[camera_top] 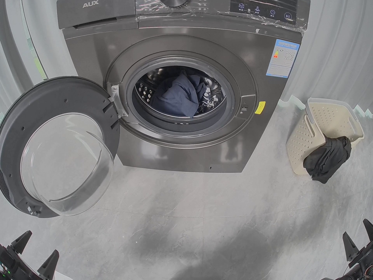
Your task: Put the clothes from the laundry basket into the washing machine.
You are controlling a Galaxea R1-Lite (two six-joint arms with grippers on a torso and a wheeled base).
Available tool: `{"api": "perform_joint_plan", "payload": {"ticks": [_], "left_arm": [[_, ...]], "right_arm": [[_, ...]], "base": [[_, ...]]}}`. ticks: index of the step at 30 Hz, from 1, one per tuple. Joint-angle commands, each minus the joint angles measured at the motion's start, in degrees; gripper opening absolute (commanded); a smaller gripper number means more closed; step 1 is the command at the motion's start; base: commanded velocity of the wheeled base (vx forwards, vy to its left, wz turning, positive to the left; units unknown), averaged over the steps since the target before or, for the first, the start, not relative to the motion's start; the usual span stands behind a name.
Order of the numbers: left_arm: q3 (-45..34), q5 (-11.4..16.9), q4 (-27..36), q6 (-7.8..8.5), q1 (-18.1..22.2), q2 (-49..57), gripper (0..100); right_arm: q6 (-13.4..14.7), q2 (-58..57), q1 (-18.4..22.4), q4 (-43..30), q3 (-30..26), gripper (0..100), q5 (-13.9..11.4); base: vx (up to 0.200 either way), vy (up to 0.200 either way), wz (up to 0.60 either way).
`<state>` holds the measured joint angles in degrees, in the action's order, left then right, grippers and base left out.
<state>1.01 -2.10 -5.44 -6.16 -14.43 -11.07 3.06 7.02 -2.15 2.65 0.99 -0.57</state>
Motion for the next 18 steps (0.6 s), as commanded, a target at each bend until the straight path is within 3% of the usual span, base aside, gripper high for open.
{"api": "perform_joint_plan", "payload": {"ticks": [1,4,8,10,13,16,18], "left_arm": [[-1.0,1.2,1.5,2.82,8.5,6.1,100],[-1.0,3.6,1.7,2.99,15.0,8.6,100],[-0.8,9.9,2.3,2.03,14.7,10.7,100],[-0.7,9.2,3.0,2.46,14.8,11.1,100],[-0.5,5.2,3.2,3.52,14.6,11.1,100],[-0.9,1.5,5.9,6.86,14.9,10.8,100],[-0.7,1.4,6.7,6.07,14.8,11.0,100]], "right_arm": [[-1.6,-6.8,2.4,-2.4,-0.8,100,2.0],[-1.8,-6.8,2.4,-2.6,-0.9,100,1.6],[-2.1,-6.8,2.4,-2.6,-0.9,100,1.4],[-2.1,-6.8,2.3,-2.6,-0.9,100,1.4],[-2.2,-6.8,2.4,-2.6,-0.9,100,1.4],[-2.4,-6.8,2.4,-2.6,-0.9,100,1.4],[-2.8,-6.8,2.4,-2.6,-0.9,100,1.3]], "base": [[0.0,-0.2,0.0],[0.0,-0.2,0.0],[0.0,-0.2,0.0],[0.0,-0.2,0.0],[0.0,-0.2,0.0],[0.0,-0.2,0.0],[0.0,-0.2,0.0]]}}
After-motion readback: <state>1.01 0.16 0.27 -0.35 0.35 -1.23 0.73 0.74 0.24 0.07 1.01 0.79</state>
